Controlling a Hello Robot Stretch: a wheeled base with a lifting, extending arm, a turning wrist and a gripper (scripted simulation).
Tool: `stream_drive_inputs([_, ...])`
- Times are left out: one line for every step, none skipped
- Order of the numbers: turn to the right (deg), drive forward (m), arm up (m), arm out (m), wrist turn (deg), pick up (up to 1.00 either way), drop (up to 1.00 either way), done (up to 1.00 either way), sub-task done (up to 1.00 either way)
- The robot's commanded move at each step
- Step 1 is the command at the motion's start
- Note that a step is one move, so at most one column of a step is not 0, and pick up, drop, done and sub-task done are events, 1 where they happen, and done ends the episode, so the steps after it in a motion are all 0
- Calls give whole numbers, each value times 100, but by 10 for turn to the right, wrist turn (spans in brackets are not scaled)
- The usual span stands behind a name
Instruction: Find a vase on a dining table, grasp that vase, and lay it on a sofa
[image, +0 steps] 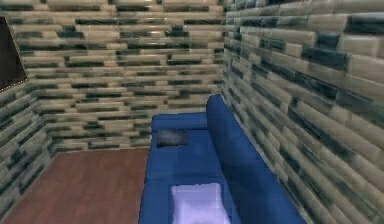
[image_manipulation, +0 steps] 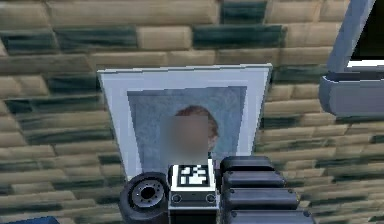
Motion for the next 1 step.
stream_drive_inputs([-60,0,0,0,0,0,0,0,0])
